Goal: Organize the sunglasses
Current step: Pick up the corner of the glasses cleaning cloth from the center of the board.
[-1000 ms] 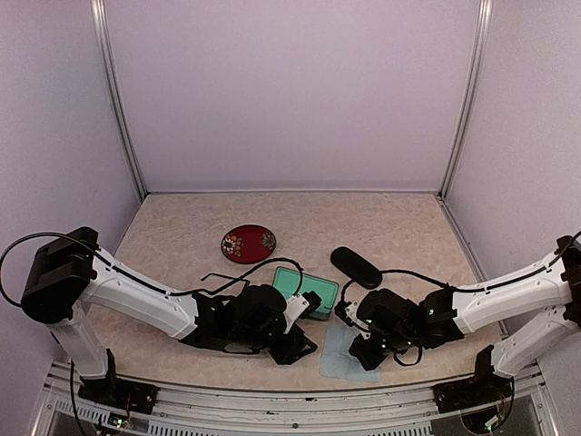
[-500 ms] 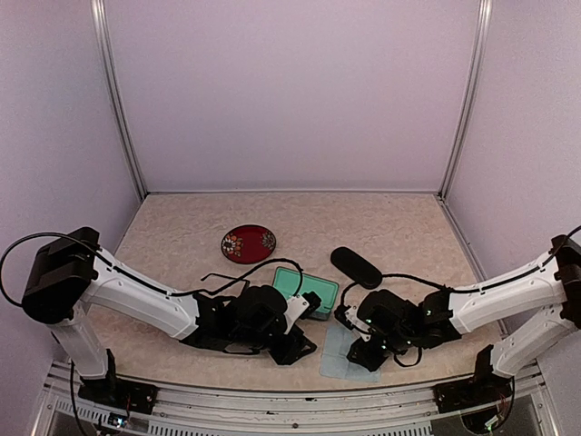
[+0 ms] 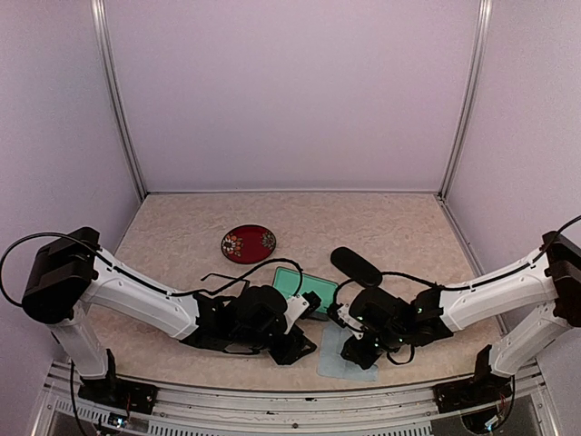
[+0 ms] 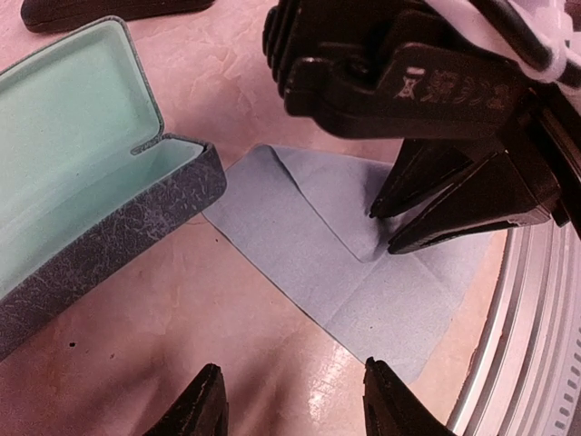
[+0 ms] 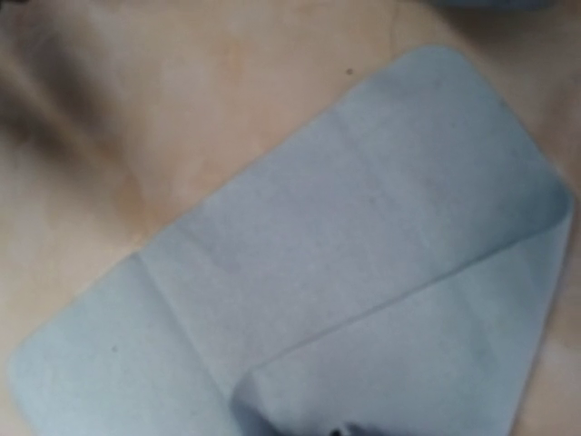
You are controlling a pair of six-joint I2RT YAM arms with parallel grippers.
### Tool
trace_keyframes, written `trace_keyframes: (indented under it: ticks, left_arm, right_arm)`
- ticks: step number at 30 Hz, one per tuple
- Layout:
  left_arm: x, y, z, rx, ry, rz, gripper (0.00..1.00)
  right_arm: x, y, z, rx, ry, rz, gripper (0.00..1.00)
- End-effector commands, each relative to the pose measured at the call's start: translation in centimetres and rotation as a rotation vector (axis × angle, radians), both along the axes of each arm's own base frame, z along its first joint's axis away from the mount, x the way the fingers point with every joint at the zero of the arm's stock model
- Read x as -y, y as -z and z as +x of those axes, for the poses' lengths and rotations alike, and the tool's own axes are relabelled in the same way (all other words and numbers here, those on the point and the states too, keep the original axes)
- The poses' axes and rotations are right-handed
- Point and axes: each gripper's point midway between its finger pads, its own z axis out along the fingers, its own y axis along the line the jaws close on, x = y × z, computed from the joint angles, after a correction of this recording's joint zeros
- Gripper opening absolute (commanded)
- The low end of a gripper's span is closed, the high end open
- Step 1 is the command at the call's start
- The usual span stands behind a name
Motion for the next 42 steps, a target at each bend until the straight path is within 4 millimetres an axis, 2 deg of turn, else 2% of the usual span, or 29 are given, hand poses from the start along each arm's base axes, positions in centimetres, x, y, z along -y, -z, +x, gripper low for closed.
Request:
trace_keyframes:
  ticks: [1,9,16,24,28,42]
  left_arm:
    - [-0.2,0.7,-0.1,-0.006,-0.008,0.012,0.50]
    - [-0.5,0.9,-0.2,-0.010,-0.011,0.013,0.50]
    - [-0.6,1.2,-0.2,-0.017,-0.012,0.014,0.50]
    - [-0.9,1.6,-0.3,-0.023,-0.018,0.017,0.50]
    - [-0.9,1.7,-0.4,-0.030,-0.019,0.014,0.50]
    - [2.3,1.0,-3.2,-0.030,0.067,-0.042,0.49]
  right_arm:
    - [-0.8,-0.3,0.4,0.042,-0.031,0.002,0.20]
    - [-1.5,0.0,0.3,0.061,-0.052,-0.018,0.21]
    - [-1.7,0.1,0.2,0.093,-0.063,-0.030,0.18]
    - [-1.8,0.6,-0.4,0.092,-0.086,-0.026,0.05]
    - [-2.0,0.2,-0.7,0.091,-0.093,0.018,0.00]
    - [-1.0,-1.7,-1.4,0.050,-0.008,0.141,0.00]
